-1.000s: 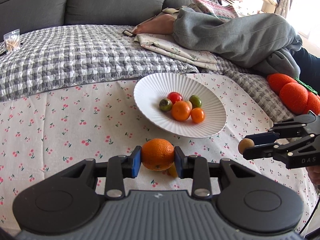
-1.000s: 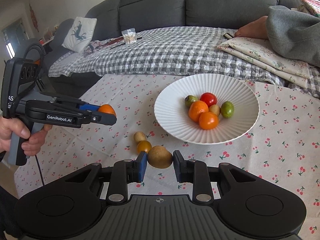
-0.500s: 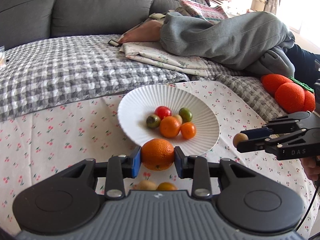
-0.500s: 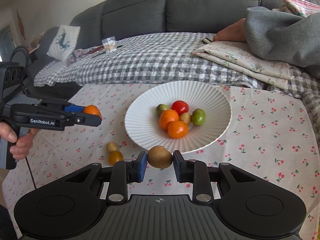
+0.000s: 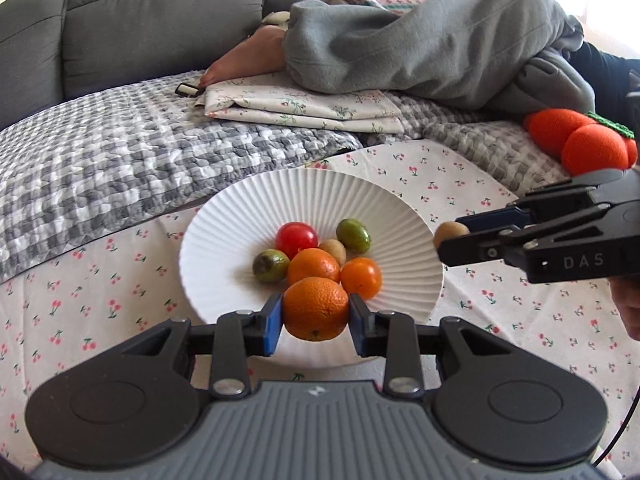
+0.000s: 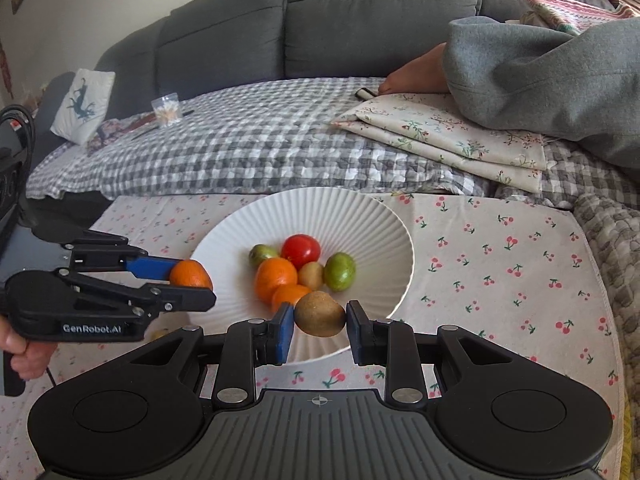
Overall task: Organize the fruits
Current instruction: 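Carry the orange and kiwi into the white bowl and release both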
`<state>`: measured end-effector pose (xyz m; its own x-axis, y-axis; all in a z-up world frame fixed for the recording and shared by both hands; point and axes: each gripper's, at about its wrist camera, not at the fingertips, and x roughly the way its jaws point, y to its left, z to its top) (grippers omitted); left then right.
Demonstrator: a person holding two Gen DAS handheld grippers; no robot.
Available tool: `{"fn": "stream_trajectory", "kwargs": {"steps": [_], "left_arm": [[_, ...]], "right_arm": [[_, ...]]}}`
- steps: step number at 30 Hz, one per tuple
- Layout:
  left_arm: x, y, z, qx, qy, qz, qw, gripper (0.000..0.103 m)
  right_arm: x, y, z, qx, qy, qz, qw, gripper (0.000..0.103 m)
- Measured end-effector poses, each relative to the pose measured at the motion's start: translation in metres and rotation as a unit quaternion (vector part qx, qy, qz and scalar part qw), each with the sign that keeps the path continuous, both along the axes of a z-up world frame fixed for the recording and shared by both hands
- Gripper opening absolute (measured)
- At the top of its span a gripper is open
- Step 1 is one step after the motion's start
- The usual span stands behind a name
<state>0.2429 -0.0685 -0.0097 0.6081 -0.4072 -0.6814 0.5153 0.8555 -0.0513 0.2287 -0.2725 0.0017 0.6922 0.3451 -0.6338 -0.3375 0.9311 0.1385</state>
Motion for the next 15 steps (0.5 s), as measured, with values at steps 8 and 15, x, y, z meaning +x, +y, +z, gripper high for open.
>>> {"fn": "stream_trajectory", "kwargs": {"steps": [8,15], "left_arm": [[0.01,-0.008,-0.009,0.014,-0.002,-0.001,0.9999,0.033],[0.019,-0.008,-0.016,0.024,0.002,0.003,0.9997,0.033]], "right_arm": [[0.02,0.008,-0.008,-0.007,0.002,0.002,1.0,0.027],[0.033,0.007,-0.017,0.005,0.014,-0.006,1.0,0.027]]}}
